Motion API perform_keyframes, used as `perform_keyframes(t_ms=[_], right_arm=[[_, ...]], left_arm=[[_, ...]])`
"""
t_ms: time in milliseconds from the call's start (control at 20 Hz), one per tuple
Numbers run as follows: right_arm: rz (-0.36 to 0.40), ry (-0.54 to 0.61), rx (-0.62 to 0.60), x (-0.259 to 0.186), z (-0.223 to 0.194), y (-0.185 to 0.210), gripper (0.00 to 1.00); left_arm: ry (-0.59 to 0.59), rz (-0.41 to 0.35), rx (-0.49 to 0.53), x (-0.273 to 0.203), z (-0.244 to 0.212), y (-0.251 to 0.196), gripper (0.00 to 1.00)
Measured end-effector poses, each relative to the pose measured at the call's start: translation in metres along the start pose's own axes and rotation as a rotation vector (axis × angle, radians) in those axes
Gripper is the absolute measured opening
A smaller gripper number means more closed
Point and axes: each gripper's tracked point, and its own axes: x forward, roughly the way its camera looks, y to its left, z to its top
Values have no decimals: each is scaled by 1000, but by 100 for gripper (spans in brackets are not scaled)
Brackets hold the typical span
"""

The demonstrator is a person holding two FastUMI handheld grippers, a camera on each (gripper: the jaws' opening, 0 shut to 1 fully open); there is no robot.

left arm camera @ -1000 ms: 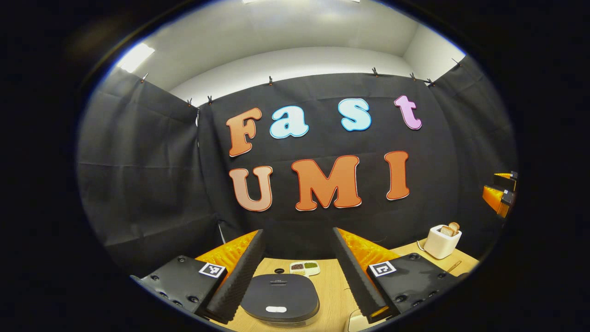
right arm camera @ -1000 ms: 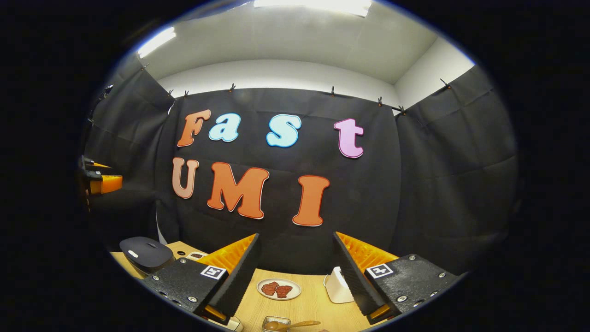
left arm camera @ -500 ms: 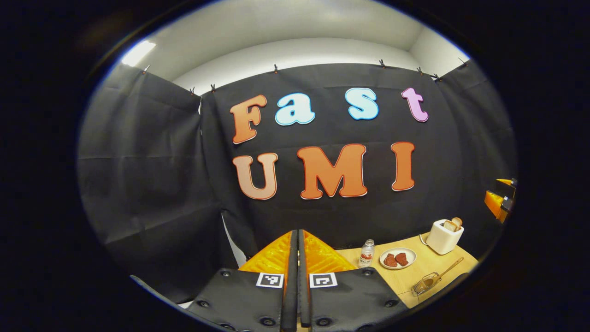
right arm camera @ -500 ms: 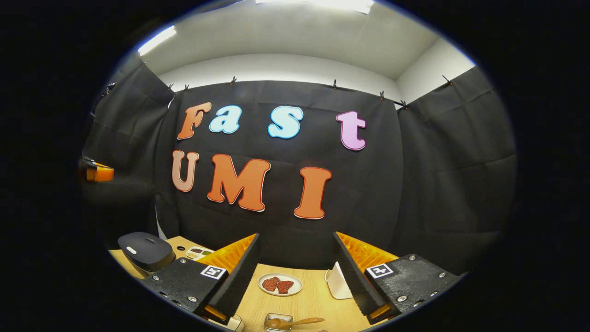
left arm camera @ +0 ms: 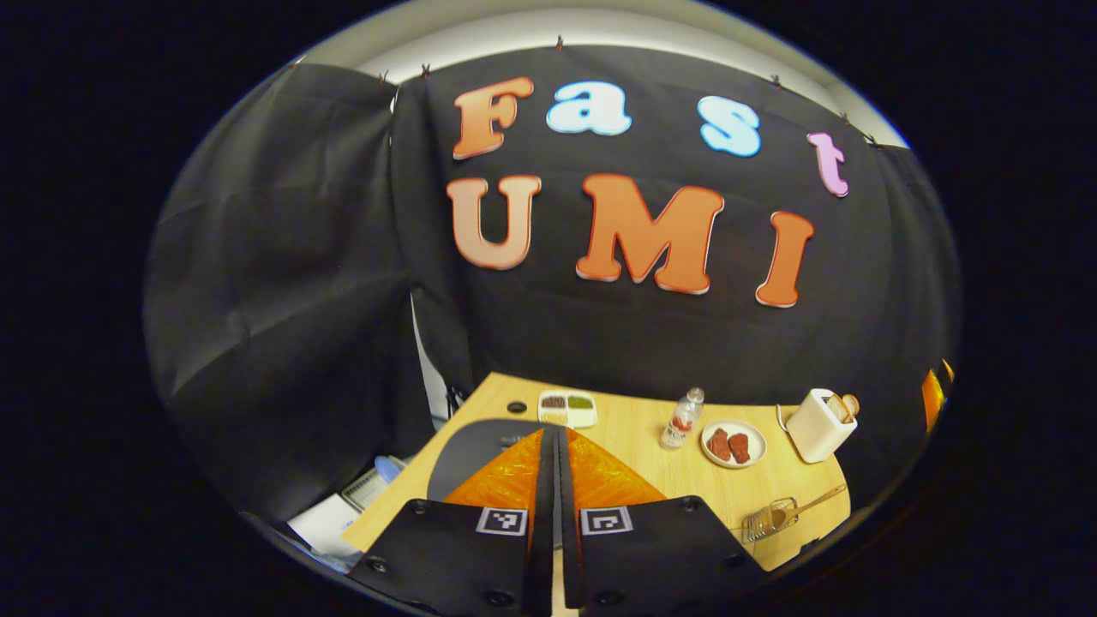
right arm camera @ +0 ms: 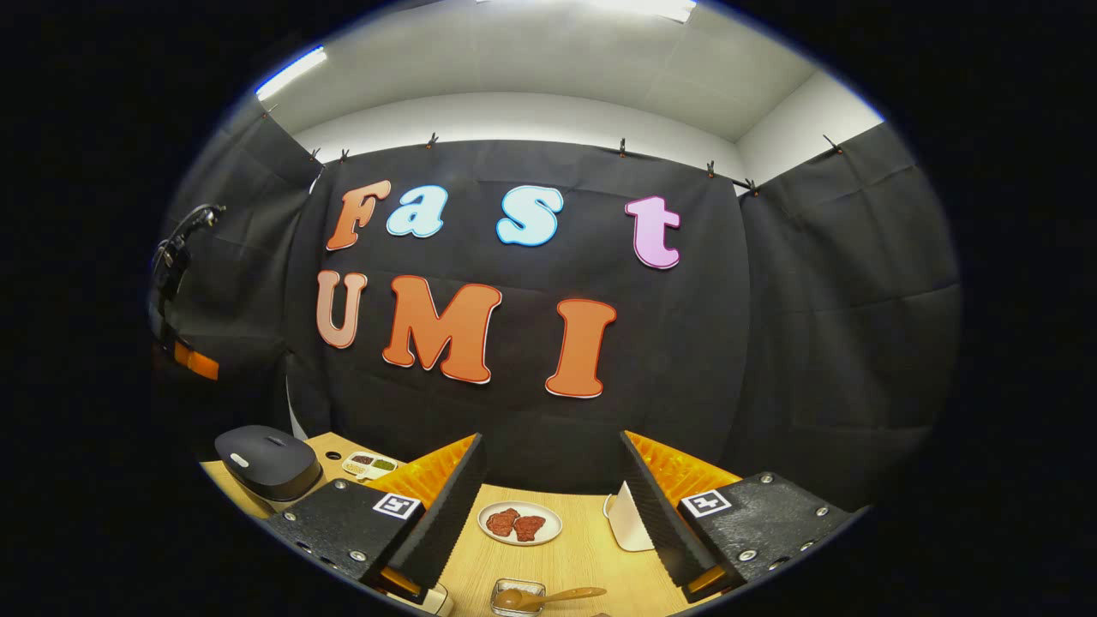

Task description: Close the left gripper, press the button to open the rice cooker; take a wooden spoon from the chopstick holder with the right hand, scoop a spoonful of rice and pour it into the rice cooker, then put the wooden spoon back into the chopstick holder.

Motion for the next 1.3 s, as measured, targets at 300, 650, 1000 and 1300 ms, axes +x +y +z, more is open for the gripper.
perform_keyframes(t_ms=[300,650,1000,1300], right_arm=[[-37,80,10,-4,-33,-11,95],[-94,167,-7,-17,-63,-23,95],[-92,229,1,-19,-84,-17,95],[-23,286,-9,-12,-99,-9,95]], left_arm=[[412,24,-177,55,-93,15,7],[613,37,-263,91,-138,40,6],[597,8,-282,92,-145,46,7],[416,6,-188,78,-131,48,6]])
